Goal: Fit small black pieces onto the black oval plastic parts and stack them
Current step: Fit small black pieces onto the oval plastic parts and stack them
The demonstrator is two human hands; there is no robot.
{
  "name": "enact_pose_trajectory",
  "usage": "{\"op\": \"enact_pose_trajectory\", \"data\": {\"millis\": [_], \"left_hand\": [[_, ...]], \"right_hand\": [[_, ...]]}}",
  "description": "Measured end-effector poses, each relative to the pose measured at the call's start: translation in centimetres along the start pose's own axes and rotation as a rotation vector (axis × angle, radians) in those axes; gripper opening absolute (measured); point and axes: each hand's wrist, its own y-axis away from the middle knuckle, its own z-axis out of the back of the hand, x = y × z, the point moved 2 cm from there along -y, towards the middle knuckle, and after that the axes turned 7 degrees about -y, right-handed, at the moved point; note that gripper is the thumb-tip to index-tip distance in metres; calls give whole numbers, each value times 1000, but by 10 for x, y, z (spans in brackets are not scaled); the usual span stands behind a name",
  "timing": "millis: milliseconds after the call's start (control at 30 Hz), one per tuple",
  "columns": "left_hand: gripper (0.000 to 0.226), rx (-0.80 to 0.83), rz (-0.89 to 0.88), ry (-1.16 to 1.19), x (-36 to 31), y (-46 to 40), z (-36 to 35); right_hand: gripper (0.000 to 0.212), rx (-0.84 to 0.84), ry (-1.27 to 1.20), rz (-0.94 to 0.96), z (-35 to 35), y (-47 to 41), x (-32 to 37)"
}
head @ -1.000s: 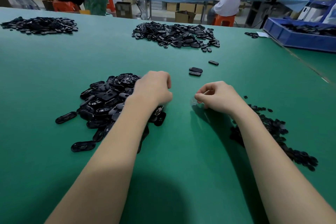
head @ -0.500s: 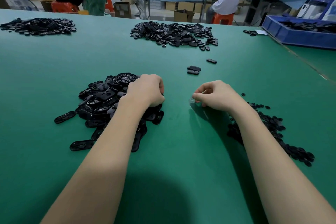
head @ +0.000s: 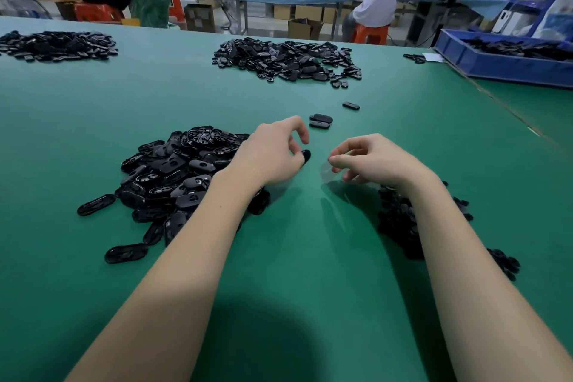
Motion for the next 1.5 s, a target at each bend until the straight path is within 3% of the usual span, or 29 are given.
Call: {"op": "enact_pose_trajectory", "data": {"millis": [167,400,767,1500], "left_hand": [[14,4,-26,207,-17,3,-22],[19,111,190,698,-26,14,-58],[14,119,298,866,-23,14,-56],[9,104,325,926,-18,11,-58]], "right_hand": [[10,-55,173,-52,21,6,-1],[13,-56,504,-186,50,16,-1],[12,-56,607,-327,43,17,-4],[18,-119,582,-309,40,8,-15]]}}
